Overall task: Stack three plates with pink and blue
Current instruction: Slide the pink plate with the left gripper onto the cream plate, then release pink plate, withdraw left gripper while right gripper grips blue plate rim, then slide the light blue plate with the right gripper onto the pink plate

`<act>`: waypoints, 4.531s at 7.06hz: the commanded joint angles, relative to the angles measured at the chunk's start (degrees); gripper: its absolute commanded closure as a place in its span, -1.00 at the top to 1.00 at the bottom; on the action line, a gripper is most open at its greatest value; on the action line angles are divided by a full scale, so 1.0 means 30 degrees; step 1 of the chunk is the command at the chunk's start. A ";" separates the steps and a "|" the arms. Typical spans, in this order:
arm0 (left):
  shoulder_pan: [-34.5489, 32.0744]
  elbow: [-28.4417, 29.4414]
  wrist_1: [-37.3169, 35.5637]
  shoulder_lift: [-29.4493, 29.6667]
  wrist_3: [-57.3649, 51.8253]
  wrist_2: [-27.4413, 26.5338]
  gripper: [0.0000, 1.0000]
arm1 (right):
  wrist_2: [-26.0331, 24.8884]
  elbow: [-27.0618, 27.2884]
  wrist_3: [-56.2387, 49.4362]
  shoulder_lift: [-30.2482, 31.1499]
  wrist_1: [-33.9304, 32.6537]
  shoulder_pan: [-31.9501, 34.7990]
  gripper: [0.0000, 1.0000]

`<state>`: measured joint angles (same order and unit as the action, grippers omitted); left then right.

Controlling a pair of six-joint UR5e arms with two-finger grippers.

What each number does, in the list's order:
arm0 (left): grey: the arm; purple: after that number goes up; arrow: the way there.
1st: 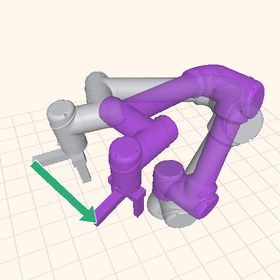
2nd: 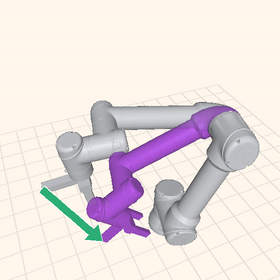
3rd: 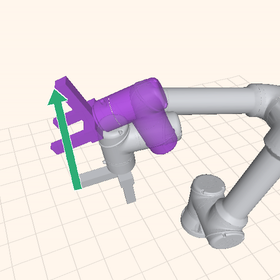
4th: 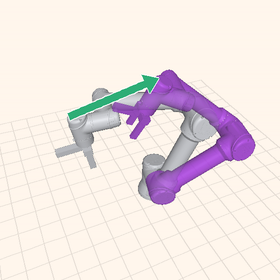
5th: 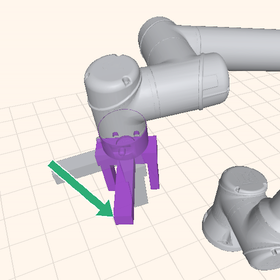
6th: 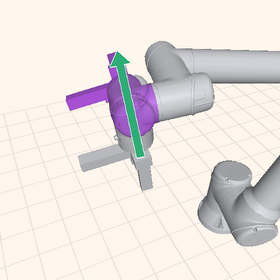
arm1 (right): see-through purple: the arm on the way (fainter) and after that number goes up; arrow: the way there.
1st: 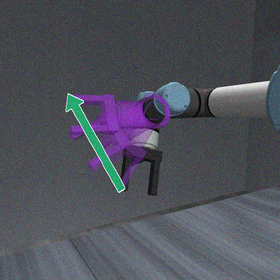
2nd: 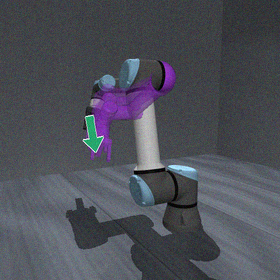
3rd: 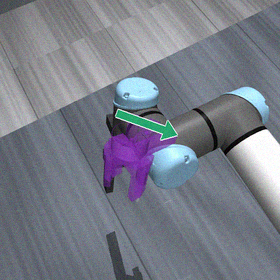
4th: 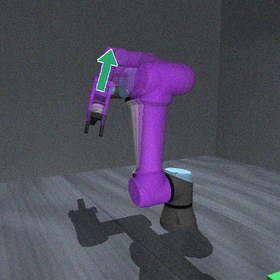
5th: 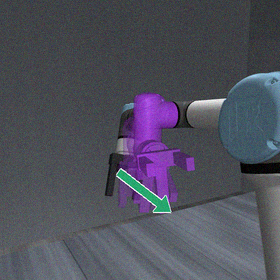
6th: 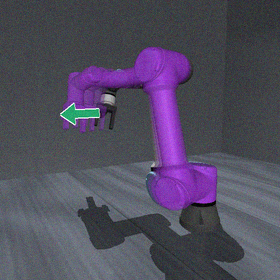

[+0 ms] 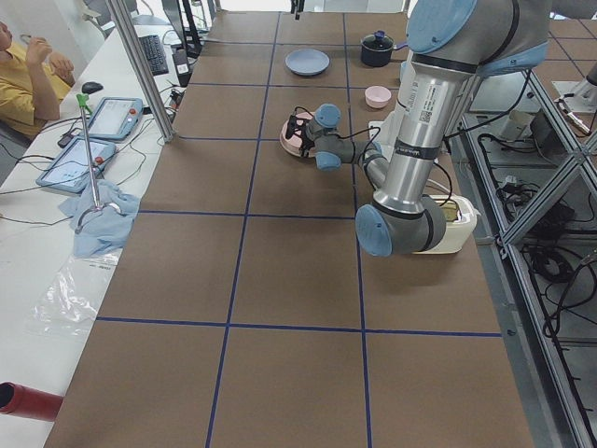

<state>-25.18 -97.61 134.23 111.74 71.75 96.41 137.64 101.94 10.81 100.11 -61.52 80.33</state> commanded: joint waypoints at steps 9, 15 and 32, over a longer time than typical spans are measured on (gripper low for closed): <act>-1.0381 -0.3498 -0.0095 -0.8562 -1.7002 0.7823 1.00 | -0.8106 -0.2151 1.2000 0.2871 1.0526 -0.9101 0.97; -1.0356 -0.3352 -0.0036 -0.8564 -1.6798 0.7591 1.00 | -0.8232 -0.4274 1.2568 0.2871 1.2714 -0.9258 -1.00; -1.8706 -0.0949 -0.7917 -0.9385 -2.7082 1.3245 1.00 | -1.5702 0.2351 2.3203 -1.1015 -0.2931 -1.9510 -1.00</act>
<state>-81.29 -100.46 110.49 83.63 -9.48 136.13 91.06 109.97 80.24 67.54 -70.11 22.75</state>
